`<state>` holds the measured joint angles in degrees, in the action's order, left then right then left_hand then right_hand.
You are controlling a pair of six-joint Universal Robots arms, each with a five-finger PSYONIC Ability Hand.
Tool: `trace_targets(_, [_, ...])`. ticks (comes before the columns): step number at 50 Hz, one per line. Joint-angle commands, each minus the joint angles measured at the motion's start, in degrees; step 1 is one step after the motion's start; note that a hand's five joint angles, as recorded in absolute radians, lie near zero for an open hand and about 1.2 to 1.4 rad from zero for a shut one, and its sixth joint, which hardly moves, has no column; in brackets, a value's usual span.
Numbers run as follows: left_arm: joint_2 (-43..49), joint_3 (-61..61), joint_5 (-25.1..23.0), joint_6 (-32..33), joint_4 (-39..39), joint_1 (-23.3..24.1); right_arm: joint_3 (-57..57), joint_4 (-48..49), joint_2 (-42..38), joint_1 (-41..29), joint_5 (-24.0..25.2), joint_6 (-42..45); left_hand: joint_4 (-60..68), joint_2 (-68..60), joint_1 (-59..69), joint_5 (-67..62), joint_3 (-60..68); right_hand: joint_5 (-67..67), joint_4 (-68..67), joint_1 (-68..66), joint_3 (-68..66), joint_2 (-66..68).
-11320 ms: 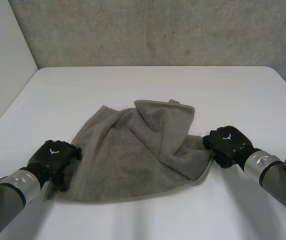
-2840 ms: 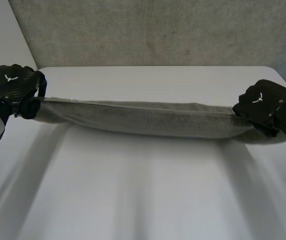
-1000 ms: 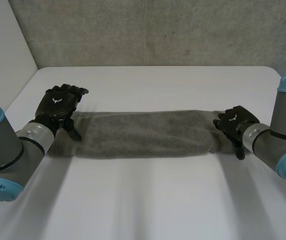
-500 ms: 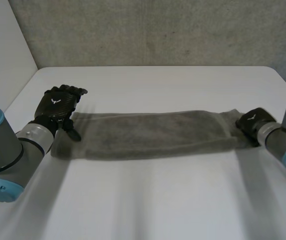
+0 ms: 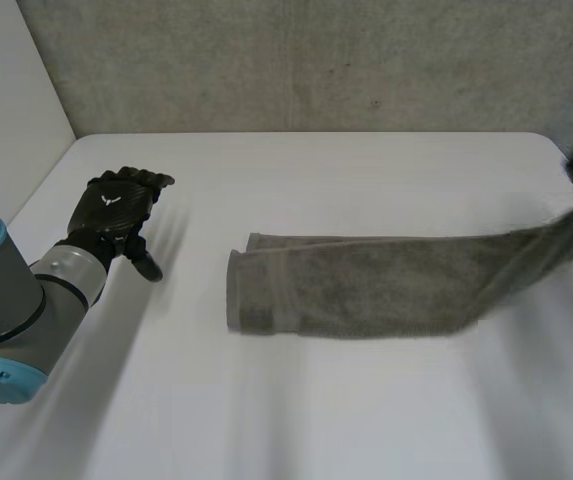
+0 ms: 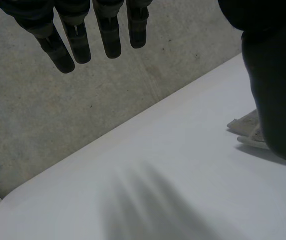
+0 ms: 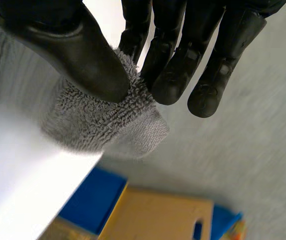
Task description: Fold the towel.
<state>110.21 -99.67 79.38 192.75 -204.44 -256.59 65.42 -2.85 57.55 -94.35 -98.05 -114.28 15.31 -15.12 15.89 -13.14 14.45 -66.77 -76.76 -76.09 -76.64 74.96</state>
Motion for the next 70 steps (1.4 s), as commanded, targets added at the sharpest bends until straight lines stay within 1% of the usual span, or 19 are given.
trace_targets(1, [-0.09, -0.26, -0.02, -0.01, 0.0, -0.05, 2.77, 8.9, 4.41, -18.98, 5.66, -6.22, -3.92, 3.73, -4.5, 11.75, -3.06, -3.23, -3.24, -3.91, -3.36, 5.04])
trace_targets(2, [-0.09, -0.26, -0.02, -0.01, 0.0, -0.05, 2.78, 8.92, 4.41, -19.02, 5.68, -6.22, -3.92, 3.73, -4.5, 11.75, -3.06, -3.23, -3.24, -3.91, -3.36, 5.04])
trace_targets(4, [-0.09, -0.34, 0.07, -0.01, 0.0, 0.03, 4.8, 9.97, 4.41, -25.76, 9.44, -7.19, -4.08, 3.9, -4.67, 11.91, -3.22, -3.23, -3.24, -3.91, -3.36, 5.04])
trace_targets(8, [0.0, -0.35, -0.02, -0.01, 0.0, 0.03, 6.82, 10.58, 3.28, -31.92, 12.87, -6.75, -4.08, 3.9, -4.67, 11.91, -3.22, -3.23, -3.24, -3.91, -3.36, 5.04])
trace_targets(12, [0.0, -0.35, -0.1, 0.08, 0.0, 0.21, 8.32, 12.51, -2.77, -38.96, 14.55, -6.57, -4.08, 3.9, -4.67, 11.91, -3.22, -3.23, -3.24, -3.91, -3.36, 5.04])
trace_targets(21, [0.0, -0.35, -0.1, 0.08, 0.0, 0.39, 9.64, 14.8, -6.49, -42.14, 14.9, -7.37, -4.08, 3.9, -4.67, 11.91, -3.22, -2.12, -2.12, -2.8, -2.24, 3.93])
trace_targets(23, [0.0, -0.52, -0.19, 0.17, -0.09, 0.39, 10.25, 15.94, -5.96, -41.62, 14.9, -8.67, -4.08, 3.9, -4.67, 11.91, -3.22, 47.41, 47.41, 46.73, 47.28, -45.6])
trace_targets(24, [0.0, -0.61, -0.19, 0.17, -0.09, 0.3, 10.25, 15.95, -5.96, -41.61, 14.9, -8.68, -4.08, 3.9, -4.67, 11.91, -3.22, 47.67, 47.67, 46.99, 47.55, -45.86])
trace_targets(25, [0.0, -0.7, -0.19, 0.17, -0.09, 0.3, 10.86, 16.29, -5.35, -41.35, 14.9, -9.99, -4.08, 3.9, -4.67, 11.91, -3.22, 61.66, 61.66, 60.98, 61.54, -59.85])
trace_targets(28, [0.0, -0.7, -0.19, 0.17, -0.09, 0.39, 11.83, 16.3, -1.33, -40.21, 14.82, -14.72, -4.09, 3.9, -4.67, 11.92, -3.23, 66.77, 66.76, 66.09, 66.64, -64.96])
trace_targets(29, [0.0, -0.7, -0.19, 0.17, -0.09, 0.39, 11.84, 16.3, -1.3, -40.21, 14.82, -14.75, -4.08, 3.9, -4.67, 11.91, -3.22, 66.77, 66.76, 66.09, 66.64, -64.96])
trace_targets(31, [0.0, -0.7, -0.19, 0.17, -0.09, 0.47, 13.06, 15.6, 3.6, -35.66, 14.47, -21.39, -4.08, 3.9, -4.67, 11.91, -3.22, 66.77, 66.76, 66.09, 66.64, -64.96])
trace_targets(34, [0.0, -0.79, -0.19, 0.26, -0.09, 0.56, 13.86, 15.24, 5.47, -33.0, 14.46, -24.77, -4.08, 3.9, -4.67, 11.91, -3.22, 66.77, 66.76, 66.09, 66.64, -64.96])
trace_targets(36, [0.0, -0.79, -0.19, 0.17, -0.09, 0.74, 15.87, 13.76, 8.18, -28.89, 14.64, -30.11, -4.08, 3.9, -4.67, 11.91, -3.22, 66.77, 66.76, 66.09, 66.64, -64.96])
trace_targets(39, [-0.09, -0.79, -0.1, 0.17, -0.09, 0.91, 18.5, 10.95, 10.03, -25.81, 15.43, -32.41, -4.08, 3.9, -4.67, 11.91, -3.22, 66.77, 66.76, 66.09, 66.64, -64.96])
trace_targets(48, [-0.35, -0.87, -0.02, 0.08, 0.0, 3.02, 26.87, 6.72, 10.48, -16.56, 18.68, -30.83, -4.08, 3.9, -4.67, 11.91, -3.22, 64.66, 64.66, 63.99, 64.54, -62.85])
trace_targets(53, [-0.35, -1.22, -0.1, 0.17, 0.0, 3.55, 32.48, 8.21, 10.04, -12.62, 20.61, -28.38, -4.08, 3.9, -4.67, 11.91, -3.22, 49.39, 49.39, 48.72, 49.27, -47.58])
trace_targets(63, [-0.26, -1.31, -0.1, 0.17, 0.0, 3.55, 33.72, 9.79, 7.75, -11.38, 21.23, -27.76, -4.08, 3.9, -4.67, 11.91, -3.22, 46.51, 46.51, 45.83, 46.38, -44.7])
trace_targets(70, [-0.18, -1.58, -0.19, 0.26, -0.09, 3.46, 34.34, 11.9, 6.96, -11.55, 21.06, -27.76, -4.08, 3.9, -4.67, 11.91, -3.22, 29.34, 29.34, 28.66, 29.22, -27.53])
